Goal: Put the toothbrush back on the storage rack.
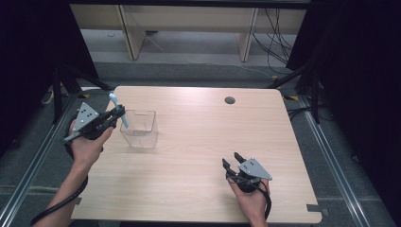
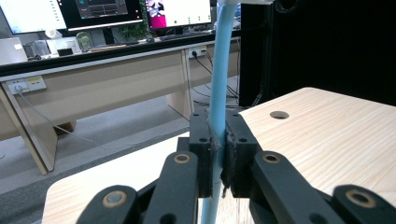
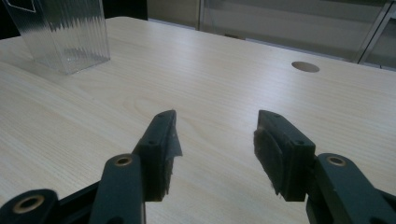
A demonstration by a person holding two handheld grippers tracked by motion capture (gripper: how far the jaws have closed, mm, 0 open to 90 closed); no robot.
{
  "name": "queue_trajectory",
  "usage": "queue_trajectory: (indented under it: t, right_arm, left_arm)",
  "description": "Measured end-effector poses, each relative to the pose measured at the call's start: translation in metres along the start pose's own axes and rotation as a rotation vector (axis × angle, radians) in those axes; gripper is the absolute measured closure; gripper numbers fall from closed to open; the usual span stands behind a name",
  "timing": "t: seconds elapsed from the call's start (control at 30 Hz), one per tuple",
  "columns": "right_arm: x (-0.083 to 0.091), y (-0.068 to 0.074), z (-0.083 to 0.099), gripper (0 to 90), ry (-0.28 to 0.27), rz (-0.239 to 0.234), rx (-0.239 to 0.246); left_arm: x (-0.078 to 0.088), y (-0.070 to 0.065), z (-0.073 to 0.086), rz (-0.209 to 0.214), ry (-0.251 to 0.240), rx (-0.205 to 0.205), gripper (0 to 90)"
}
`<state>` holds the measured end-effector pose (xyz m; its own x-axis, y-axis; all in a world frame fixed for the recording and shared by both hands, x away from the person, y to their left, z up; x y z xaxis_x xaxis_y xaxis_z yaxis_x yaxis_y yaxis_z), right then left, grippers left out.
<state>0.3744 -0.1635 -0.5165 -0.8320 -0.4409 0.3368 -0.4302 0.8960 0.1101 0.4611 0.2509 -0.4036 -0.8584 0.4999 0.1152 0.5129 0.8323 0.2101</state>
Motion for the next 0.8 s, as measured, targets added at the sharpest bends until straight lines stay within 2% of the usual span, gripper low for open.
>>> queue_trajectory:
  t: [0.23,0.4,0.53,0.7,0.8]
  right_arm:
    - [0.000,0.000,-0.001,48.7,-0.007,0.001,0.009]
    - [-0.001,0.002,0.000,48.6,-0.005,-0.008,-0.016]
    - [-0.001,0.000,-0.001,48.6,-0.019,0.001,0.011]
    - [0.000,0.001,0.000,48.6,0.001,0.003,-0.006]
    - [0.000,0.001,0.000,48.5,0.010,0.000,0.003]
  left_arm:
    - [0.000,0.002,0.006,-0.009,0.011,0.011,82.9]
    - [0.000,0.003,0.010,-0.016,0.019,0.005,82.9]
    - [0.001,0.003,0.013,-0.016,0.024,0.009,82.9]
    - [0.002,0.004,0.016,-0.021,0.027,0.011,82.9]
    - [0.003,0.004,0.017,-0.026,0.029,0.012,82.8]
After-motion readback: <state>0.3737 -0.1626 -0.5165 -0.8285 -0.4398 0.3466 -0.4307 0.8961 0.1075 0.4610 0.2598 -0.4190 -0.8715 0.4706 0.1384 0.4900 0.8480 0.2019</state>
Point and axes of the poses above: each handheld gripper's, and its own axes: x roughly backward along the jaws, z roughly out of its underside, y roughly to its left, the point moved 5 cm from there along -x, roughly forward along the jaws, and after that the axes turned 9 degrees about -x, right-handed, at the moved point
